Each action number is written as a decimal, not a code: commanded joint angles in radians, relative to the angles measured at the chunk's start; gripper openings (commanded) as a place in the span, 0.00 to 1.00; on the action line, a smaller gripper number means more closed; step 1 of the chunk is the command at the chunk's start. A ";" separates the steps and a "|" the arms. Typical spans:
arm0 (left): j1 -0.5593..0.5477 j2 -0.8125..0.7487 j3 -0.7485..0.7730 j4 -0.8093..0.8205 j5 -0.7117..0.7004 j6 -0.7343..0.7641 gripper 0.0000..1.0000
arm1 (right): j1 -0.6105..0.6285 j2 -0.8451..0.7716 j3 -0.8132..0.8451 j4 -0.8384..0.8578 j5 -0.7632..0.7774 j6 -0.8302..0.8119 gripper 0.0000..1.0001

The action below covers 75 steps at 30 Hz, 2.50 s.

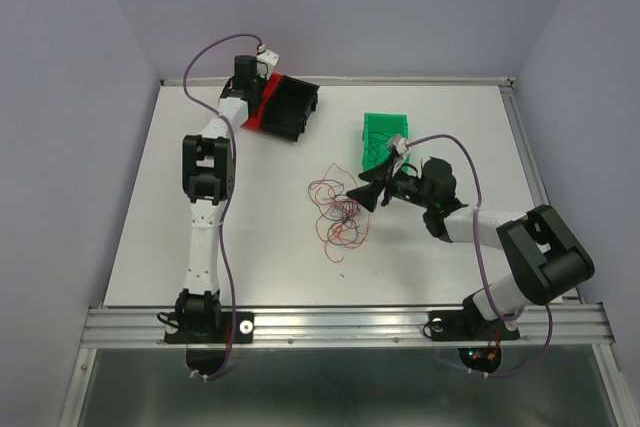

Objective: Untangle the cables

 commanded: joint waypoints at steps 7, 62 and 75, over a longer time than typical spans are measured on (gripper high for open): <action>-0.010 -0.334 -0.072 -0.209 -0.044 0.033 0.50 | 0.004 -0.020 0.049 0.010 0.031 0.031 0.78; -0.600 -1.025 -1.230 0.133 0.551 -0.015 0.99 | 0.083 -0.390 0.074 -0.651 0.669 0.017 0.82; -0.606 -0.871 -1.104 0.002 0.476 -0.029 0.24 | 0.082 -0.541 -0.016 -0.573 0.732 0.040 0.80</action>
